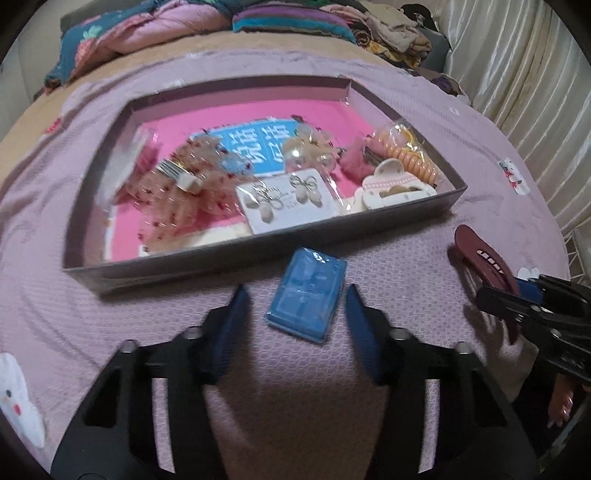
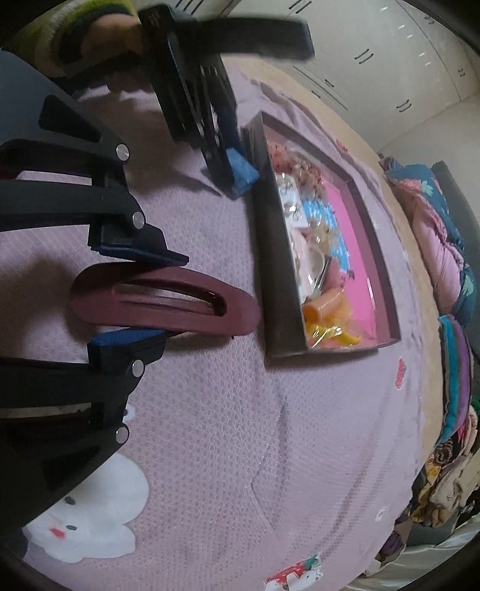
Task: Organize jewelry
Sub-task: 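Grasp the blue square case with left tool while right tool grasps maroon snap clip, then carry the blue case and maroon clip into the tray with both tools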
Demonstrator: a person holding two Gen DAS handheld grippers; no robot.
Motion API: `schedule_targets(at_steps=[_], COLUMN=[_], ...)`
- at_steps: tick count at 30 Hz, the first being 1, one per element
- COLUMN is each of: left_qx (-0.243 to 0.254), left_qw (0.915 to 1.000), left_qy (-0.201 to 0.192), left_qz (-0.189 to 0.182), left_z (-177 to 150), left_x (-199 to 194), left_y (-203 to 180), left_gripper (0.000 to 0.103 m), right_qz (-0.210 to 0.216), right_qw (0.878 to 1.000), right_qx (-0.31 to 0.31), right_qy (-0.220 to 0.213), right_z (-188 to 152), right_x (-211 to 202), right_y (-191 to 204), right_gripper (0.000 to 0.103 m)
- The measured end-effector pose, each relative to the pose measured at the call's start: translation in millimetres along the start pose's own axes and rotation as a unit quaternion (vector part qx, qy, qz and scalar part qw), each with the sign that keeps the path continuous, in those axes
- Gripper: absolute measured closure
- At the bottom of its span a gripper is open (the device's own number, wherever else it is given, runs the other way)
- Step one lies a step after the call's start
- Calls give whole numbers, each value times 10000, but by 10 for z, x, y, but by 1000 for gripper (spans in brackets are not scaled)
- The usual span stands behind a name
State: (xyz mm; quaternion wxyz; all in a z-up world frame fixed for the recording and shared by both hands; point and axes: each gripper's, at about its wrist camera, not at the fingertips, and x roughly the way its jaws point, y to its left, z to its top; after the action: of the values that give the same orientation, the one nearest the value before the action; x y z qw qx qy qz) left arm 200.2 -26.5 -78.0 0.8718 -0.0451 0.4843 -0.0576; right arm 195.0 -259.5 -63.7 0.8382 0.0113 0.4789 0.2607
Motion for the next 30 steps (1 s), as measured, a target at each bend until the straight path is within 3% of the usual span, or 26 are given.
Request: schedule_targets(at_steps=[7, 14, 21, 30], left_qx=[-47, -277, -411, -523], left_qw=[9999, 9983, 9948, 9908], left_qy=[-92, -514, -911, -1201], left_qz=[-92, -2, 174, 334], left_z=[-41, 14, 163, 357], left_x=[-167, -627, -1002, -1207], left_y=[23, 240, 440, 661], left_gripper=[73, 74, 74, 74], right_qz=[79, 295, 432, 509], right_qw=[9994, 9978, 9952, 9915], right_qx=[-238, -424, -633, -802], right_qy=[-240, -416, -609, -888], right_z=[9, 88, 269, 589], right_x=[-226, -385, -493, -546], right_y=[163, 355, 593, 792], right_gripper=[76, 76, 76, 76])
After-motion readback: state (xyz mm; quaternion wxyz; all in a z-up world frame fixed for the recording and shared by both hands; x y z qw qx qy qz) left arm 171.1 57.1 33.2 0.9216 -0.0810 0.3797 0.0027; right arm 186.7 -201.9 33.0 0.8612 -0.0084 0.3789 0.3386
